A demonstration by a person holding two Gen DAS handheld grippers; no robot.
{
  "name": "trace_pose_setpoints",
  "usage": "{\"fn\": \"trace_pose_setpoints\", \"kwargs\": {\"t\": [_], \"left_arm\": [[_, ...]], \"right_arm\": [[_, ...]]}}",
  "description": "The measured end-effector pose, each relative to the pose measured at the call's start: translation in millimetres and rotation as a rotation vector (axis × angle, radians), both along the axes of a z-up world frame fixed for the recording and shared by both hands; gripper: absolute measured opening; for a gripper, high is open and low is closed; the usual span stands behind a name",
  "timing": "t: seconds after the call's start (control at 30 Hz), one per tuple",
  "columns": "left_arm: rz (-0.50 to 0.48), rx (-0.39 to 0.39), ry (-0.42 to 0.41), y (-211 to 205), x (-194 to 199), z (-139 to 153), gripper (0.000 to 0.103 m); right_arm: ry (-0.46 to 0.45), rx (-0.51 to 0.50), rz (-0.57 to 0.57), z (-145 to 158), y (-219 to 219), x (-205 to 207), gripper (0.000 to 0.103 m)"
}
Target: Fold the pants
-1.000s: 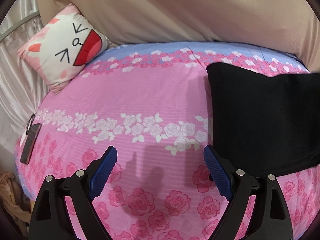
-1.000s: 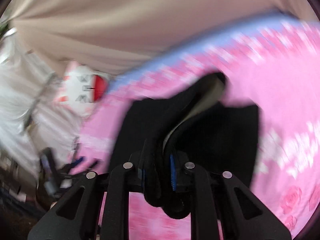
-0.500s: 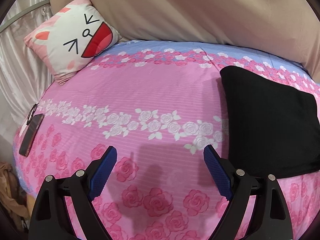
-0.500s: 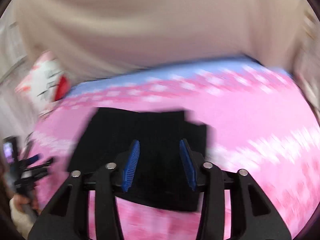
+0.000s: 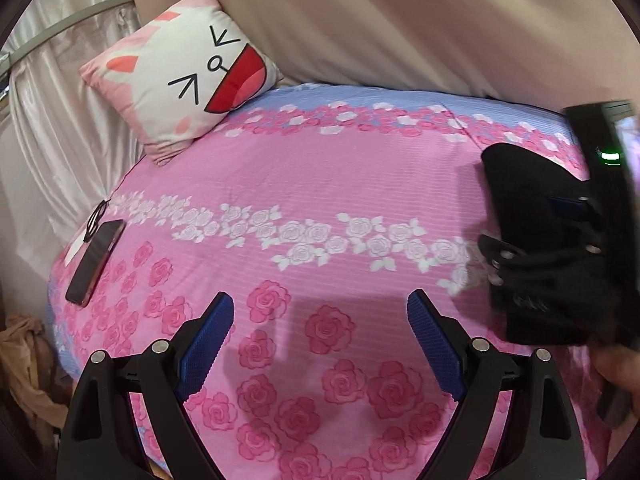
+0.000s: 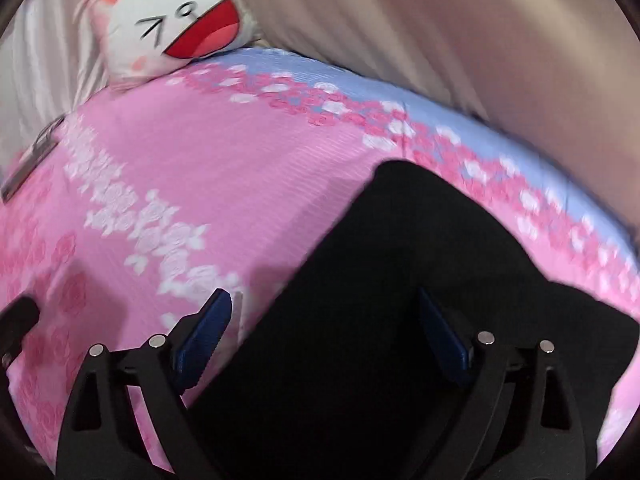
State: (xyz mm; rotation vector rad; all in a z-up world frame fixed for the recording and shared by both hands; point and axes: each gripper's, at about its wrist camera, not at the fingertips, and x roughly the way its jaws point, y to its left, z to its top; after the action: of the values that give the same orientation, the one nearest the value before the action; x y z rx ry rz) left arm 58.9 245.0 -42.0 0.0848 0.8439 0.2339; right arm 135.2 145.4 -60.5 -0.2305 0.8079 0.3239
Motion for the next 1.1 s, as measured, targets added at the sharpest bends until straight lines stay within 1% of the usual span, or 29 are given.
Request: {"fn": "trace_pose_setpoints", "kwargs": {"t": [0.03,0.07,0.1,0.13,0.2,0.23,0.3,0.33,0.37,0.43,0.47,0.53,0.57,0.63,0.7,0.73,0.8,0.9,0.97,1.03,1.07,1.1], "left_arm": [[-0.002,-0.004,-0.002,0,0,0,0.086],[-0.007,-0.008,-0.005,-1,1,1,0.086],[-0.020,-0.011,-0.010,-4,1,3,0.086],[-0.031,-0.011,-0.013,-7,1,4,0.086],[-0.061,-0.009,-0.020,-17,2,7,0.086],[-0.076,-0.010,-0.023,-22,2,8,0.086],[-0.110,-0.010,-0.025,-35,5,9,0.086],[-0.124,-0.009,-0.025,-41,6,10,0.086],[-0.143,-0.007,-0.025,-50,8,10,0.086],[-0.174,0.001,-0.025,-65,10,10,0.086],[-0.185,0.003,-0.024,-71,11,11,0.086],[-0.213,-0.003,-0.022,-85,13,12,0.086],[-0.227,-0.007,-0.020,-92,13,13,0.086],[-0.261,-0.013,-0.025,-108,12,17,0.086],[-0.282,-0.003,-0.037,-120,9,21,0.086],[-0.291,0.007,-0.044,-125,7,23,0.086],[-0.299,0.022,-0.048,-132,3,25,0.086],[-0.289,0.037,-0.037,-132,2,23,0.086],[-0.273,0.046,-0.029,-129,4,20,0.086],[-0.248,0.052,-0.018,-121,8,17,0.086],[-0.230,0.053,-0.012,-117,12,15,0.086],[-0.218,0.049,-0.006,-113,15,14,0.086]], "right_arm": [[-0.018,0.066,0.001,13,-15,-7,0.088],[-0.040,0.151,-0.025,29,-34,-14,0.094],[-0.055,0.193,-0.060,35,-48,-16,0.098],[-0.062,0.237,-0.114,43,-75,-21,0.098],[-0.020,0.244,-0.181,40,-112,-23,0.098],[0.016,0.224,-0.228,33,-132,-25,0.098],[0.102,0.179,-0.352,3,-185,-28,0.098],[0.102,0.209,-0.351,-3,-200,-34,0.098],[0.071,0.264,-0.347,0,-218,-49,0.098],[0.073,0.259,-0.455,12,-235,-58,0.098],[0.082,0.311,-0.480,23,-244,-59,0.098],[0.058,0.454,-0.427,39,-255,-58,0.098],[0.041,0.502,-0.400,48,-256,-54,0.098],[0.026,0.488,-0.368,55,-246,-39,0.098],[0.029,0.455,-0.333,53,-229,-18,0.098],[0.052,0.469,-0.291,47,-219,-6,0.098],[0.094,0.497,-0.236,36,-215,8,0.098],[0.144,0.424,-0.251,8,-208,31,0.098],[0.110,0.411,-0.263,2,-218,30,0.098],[0.118,0.351,-0.340,0,-230,27,0.098],[0.118,0.378,-0.336,2,-235,23,0.095],[0.105,0.409,-0.341,8,-241,14,0.095]]}}
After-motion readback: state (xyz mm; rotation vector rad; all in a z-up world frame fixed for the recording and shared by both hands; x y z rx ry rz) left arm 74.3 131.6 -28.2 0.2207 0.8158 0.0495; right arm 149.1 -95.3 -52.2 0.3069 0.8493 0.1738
